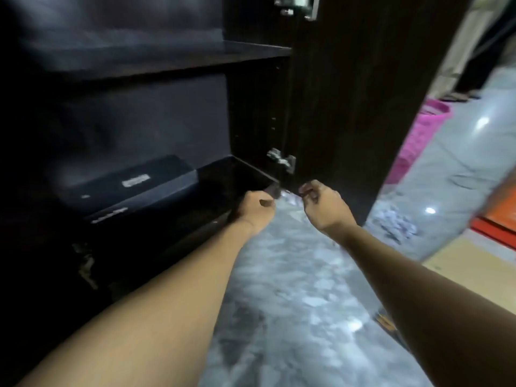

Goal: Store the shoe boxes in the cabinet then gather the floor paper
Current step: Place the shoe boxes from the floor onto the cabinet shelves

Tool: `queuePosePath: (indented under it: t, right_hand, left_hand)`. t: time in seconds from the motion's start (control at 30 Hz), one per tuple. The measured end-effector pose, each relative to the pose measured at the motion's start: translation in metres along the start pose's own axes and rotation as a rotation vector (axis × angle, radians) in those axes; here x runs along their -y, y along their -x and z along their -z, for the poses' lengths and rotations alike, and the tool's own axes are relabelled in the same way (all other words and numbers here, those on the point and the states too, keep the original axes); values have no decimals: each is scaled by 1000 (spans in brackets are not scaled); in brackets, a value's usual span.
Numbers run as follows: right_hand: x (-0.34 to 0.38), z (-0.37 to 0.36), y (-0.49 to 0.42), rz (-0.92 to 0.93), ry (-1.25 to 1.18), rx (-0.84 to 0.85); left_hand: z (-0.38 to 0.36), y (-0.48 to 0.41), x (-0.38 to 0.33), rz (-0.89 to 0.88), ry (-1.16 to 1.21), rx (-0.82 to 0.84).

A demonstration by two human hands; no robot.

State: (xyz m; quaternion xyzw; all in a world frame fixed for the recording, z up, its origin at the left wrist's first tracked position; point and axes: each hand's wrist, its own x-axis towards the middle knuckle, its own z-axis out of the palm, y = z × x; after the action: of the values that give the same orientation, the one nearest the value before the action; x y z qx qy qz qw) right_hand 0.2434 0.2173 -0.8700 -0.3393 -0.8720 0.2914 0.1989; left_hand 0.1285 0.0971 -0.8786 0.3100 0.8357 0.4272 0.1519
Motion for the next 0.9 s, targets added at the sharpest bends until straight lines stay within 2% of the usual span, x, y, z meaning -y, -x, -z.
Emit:
queuePosePath:
  t: [0.23,0.37,0.5,0.63,0.77,0.9]
  right_hand:
    - [-90,78,96,-305,53,-270]
    - [-135,107,132,-469,147,-341]
    - [-172,132,153,-675,246,-282]
    - [-196,148,161,-810,350,-183]
    - [-215,156,170,-918,462,-122]
    - [-230,163,178,-1101,350,-86]
  left_hand:
    - [-103,21,-81,-181,-2,316]
    - [-168,45,-117,-222,-33,531]
    - [-221,63,-129,-133,-30,704]
    - [-254,70,-124,-105,-35,703]
    - [-264,69,-116,-10,97,708]
    - [-262,65,-107,111,141,781]
